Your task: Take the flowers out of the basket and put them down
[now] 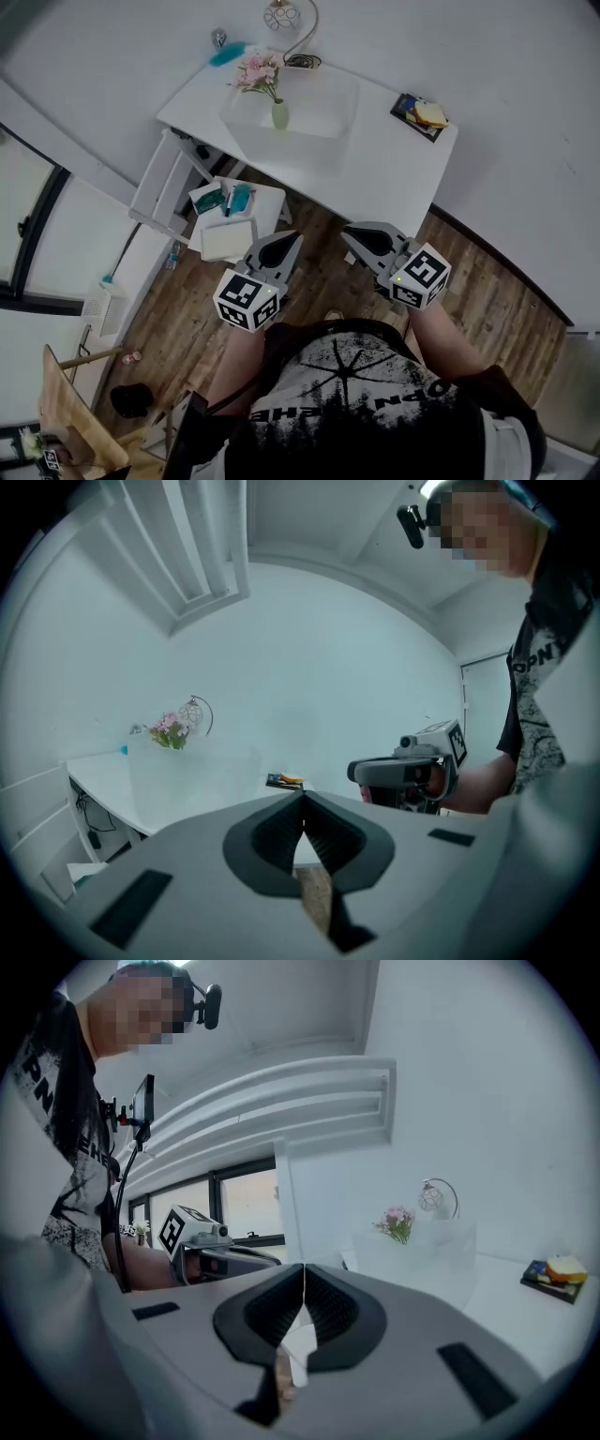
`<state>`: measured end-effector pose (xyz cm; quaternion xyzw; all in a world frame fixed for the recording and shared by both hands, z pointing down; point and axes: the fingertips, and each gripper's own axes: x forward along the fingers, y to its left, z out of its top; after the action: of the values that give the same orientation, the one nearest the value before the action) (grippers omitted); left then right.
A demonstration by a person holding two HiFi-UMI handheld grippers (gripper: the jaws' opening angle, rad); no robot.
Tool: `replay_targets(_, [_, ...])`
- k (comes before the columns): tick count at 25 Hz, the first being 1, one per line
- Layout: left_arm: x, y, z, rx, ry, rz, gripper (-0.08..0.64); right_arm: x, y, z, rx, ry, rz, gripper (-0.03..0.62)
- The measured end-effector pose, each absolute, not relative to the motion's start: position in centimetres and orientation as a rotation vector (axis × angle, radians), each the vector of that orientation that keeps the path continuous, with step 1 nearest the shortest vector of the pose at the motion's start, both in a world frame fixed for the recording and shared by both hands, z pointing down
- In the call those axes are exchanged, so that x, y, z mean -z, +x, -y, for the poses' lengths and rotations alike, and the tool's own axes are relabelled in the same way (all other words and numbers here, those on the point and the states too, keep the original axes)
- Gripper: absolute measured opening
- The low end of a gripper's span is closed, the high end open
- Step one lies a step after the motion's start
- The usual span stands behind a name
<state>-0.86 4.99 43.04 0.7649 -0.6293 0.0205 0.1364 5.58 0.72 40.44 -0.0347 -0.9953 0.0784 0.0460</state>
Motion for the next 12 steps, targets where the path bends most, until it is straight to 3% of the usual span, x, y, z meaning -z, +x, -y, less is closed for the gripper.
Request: replay_targets(12, [-43.5, -2.8, -2.9, -0.065, 2.181, 1.849, 0.012, -40.7, 3.6, 2.2, -0.251, -0.116, 3.056, 0.017])
